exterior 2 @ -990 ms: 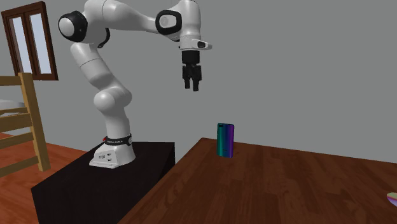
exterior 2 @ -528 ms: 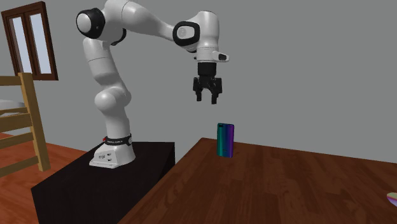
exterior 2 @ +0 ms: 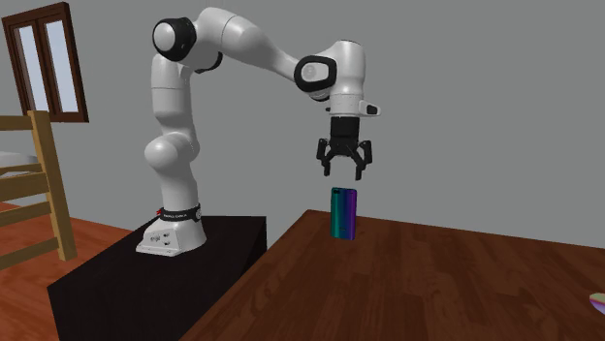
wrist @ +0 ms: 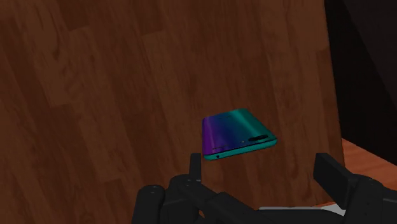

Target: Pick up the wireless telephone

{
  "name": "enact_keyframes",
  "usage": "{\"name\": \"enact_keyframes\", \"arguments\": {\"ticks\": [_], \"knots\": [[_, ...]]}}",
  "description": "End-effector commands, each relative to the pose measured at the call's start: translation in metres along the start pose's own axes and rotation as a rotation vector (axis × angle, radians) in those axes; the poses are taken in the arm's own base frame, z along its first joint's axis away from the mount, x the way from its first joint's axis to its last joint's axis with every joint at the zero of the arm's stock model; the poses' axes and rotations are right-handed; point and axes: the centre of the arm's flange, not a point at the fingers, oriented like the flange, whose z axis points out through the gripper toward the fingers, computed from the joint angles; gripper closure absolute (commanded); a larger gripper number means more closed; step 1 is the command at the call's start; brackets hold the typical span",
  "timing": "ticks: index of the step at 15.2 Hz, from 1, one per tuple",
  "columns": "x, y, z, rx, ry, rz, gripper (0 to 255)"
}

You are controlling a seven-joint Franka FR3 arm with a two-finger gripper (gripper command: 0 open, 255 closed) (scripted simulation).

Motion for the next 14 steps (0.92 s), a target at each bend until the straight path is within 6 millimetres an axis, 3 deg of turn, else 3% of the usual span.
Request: {"name": "enact_keyframes", "arguments": {"ticks": [1,7,9,10,14], "knots": [[0.004,0.007,0.01,-0.003,-0.004,-0.022,0],[0.006,0.007,0.045,-0.003,-0.004,-0.022,0],[0.006,0.007,0.045,-0.003,-0.004,-0.022,0],[0.006,0.007,0.045,-0.003,-0.004,-0.022,255],[0.006,0.007,0.045,-0.003,-0.004,-0.022,255]]}}
